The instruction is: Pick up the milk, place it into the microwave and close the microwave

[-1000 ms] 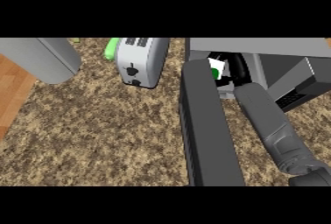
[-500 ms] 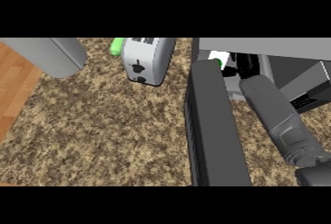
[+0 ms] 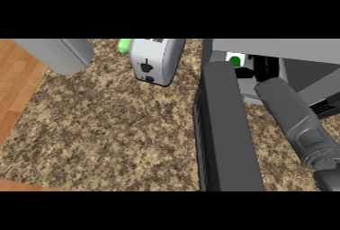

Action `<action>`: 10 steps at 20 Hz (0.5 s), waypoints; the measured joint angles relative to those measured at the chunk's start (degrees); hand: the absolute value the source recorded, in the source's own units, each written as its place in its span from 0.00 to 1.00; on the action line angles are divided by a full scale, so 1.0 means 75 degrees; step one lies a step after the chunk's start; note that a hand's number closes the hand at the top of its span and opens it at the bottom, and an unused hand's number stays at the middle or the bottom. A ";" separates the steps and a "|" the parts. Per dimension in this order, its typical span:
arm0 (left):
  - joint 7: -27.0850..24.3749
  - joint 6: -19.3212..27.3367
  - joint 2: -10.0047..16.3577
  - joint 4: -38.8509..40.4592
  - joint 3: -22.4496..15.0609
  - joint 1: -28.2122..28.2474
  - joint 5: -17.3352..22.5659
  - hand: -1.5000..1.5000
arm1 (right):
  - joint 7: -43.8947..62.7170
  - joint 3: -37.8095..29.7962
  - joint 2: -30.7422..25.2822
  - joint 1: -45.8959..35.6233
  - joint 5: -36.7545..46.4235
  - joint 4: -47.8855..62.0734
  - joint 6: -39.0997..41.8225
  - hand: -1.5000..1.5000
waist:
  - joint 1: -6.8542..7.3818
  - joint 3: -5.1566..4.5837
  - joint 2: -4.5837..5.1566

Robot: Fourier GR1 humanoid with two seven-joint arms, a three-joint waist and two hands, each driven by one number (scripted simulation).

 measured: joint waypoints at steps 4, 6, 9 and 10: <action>-0.0006 0.0010 0.0088 0.0043 0.0062 -0.0068 -0.0113 0.00 | 0.0733 0.0145 -0.0320 0.0065 0.0221 0.0407 -0.0748 0.00 | 0.0056 -0.0004 0.0025; -0.0044 0.0012 0.0096 0.0094 0.0076 -0.0088 -0.0214 0.00 | 0.0619 0.0188 -0.0251 0.0076 0.0267 0.0340 -0.0714 0.00 | 0.0073 0.0008 0.0016; -0.0046 0.0014 0.0127 0.0139 0.0054 -0.0162 -0.0319 0.00 | 0.0429 0.0235 -0.0167 0.0047 0.0317 0.0266 -0.0568 0.00 | 0.0101 0.0021 0.0022; -0.0051 -0.0004 0.0149 0.0169 0.0039 -0.0197 -0.0349 0.00 | 0.0377 0.0248 -0.0146 0.0014 0.0332 0.0246 -0.0514 0.00 | 0.0102 0.0022 0.0022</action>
